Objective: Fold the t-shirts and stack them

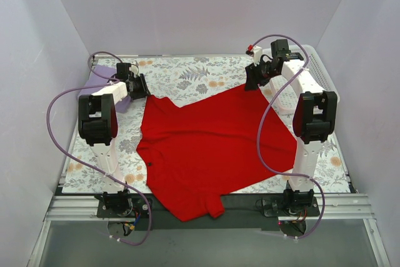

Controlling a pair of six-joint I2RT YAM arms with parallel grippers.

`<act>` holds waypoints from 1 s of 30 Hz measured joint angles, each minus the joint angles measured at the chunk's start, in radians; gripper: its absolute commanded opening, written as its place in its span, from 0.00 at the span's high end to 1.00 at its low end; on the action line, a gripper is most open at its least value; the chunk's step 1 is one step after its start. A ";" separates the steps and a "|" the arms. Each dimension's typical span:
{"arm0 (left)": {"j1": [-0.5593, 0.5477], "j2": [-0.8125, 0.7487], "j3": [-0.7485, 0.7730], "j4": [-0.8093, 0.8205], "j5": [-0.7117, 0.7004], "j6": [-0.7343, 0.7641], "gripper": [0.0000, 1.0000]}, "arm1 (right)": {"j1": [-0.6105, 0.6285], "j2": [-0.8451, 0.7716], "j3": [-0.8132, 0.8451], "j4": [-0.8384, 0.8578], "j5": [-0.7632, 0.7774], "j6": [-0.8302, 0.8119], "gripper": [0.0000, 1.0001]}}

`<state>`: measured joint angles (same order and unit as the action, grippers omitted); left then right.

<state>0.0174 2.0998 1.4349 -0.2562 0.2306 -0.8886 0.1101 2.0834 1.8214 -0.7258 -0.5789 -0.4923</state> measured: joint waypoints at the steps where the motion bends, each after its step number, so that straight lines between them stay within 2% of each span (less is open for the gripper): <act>1: 0.000 0.000 0.000 0.000 0.000 0.000 0.68 | 0.000 0.002 0.000 0.000 0.002 0.003 0.39; 6: -0.004 0.000 0.000 -0.003 -0.016 0.003 0.72 | 0.002 0.002 0.003 0.003 0.018 0.022 0.39; 17: -0.079 -0.003 0.000 -0.012 -0.184 0.022 0.84 | 0.002 0.063 0.073 0.020 0.064 0.048 0.41; 21: -0.084 -0.005 -0.003 -0.013 -0.229 0.020 1.00 | 0.002 0.077 0.082 0.021 0.076 0.051 0.41; 30: -0.091 -0.062 -0.076 -0.006 -0.299 0.017 1.00 | 0.008 0.092 0.137 0.024 0.123 0.060 0.42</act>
<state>-0.0738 2.0380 1.3590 -0.2626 -0.0681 -0.8719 0.1184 2.1757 1.9579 -0.7017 -0.4561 -0.4324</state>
